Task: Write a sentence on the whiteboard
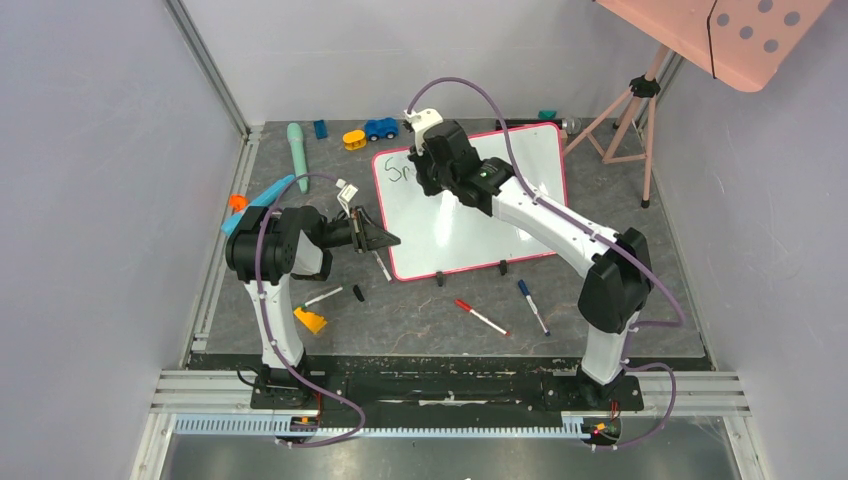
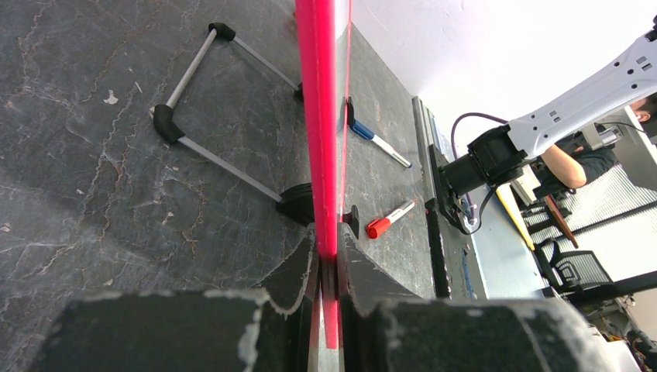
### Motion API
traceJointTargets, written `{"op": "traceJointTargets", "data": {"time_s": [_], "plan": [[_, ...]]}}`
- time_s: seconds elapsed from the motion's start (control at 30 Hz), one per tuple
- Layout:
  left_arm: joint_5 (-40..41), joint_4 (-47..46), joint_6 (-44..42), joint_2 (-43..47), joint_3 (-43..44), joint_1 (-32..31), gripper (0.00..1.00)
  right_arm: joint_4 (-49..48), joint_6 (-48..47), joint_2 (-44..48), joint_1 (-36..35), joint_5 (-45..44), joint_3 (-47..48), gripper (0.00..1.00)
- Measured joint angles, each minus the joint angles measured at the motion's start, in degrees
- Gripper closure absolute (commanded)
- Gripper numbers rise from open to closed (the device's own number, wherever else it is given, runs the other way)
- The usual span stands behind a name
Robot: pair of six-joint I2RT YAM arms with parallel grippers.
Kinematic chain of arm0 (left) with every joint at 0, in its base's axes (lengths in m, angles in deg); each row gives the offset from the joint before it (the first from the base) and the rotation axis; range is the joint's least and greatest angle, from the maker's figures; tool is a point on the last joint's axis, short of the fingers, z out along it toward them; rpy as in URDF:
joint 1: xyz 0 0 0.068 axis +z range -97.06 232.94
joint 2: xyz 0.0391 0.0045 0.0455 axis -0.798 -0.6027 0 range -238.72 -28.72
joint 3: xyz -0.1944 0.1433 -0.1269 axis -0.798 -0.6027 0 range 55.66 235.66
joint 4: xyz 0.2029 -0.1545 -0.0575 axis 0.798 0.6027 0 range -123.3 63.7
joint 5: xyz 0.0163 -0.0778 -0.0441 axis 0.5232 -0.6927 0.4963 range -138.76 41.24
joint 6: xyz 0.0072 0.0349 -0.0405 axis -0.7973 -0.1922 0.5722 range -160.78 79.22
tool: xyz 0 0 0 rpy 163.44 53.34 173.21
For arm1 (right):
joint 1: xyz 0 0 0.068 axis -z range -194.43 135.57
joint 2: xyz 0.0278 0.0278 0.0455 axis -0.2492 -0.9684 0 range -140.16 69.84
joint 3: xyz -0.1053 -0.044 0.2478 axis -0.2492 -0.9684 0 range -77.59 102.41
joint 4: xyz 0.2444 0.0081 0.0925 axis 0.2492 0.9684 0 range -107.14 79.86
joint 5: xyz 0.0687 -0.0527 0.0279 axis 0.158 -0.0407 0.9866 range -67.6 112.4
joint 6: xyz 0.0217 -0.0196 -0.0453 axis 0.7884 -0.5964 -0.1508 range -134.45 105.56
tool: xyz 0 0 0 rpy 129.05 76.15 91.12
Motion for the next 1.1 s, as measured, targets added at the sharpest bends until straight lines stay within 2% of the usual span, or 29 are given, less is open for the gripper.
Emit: {"op": "traceJointTargets", "data": {"time_s": [0.23,0.47,1.1], "plan": [[0.0,0.0,0.0,0.0,0.0,0.0,0.98,-0.7,0.2,2.5,0.1,0.8,-4.8,1.00],[0.0,0.0,0.0,0.0,0.0,0.0,0.98,-0.7,0.2,2.6,0.1,0.8,-4.9,1.00],[0.0,0.0,0.0,0.0,0.0,0.0,0.98,0.8,0.0,-0.3,2.0,0.6,2.2,1.00]]}}
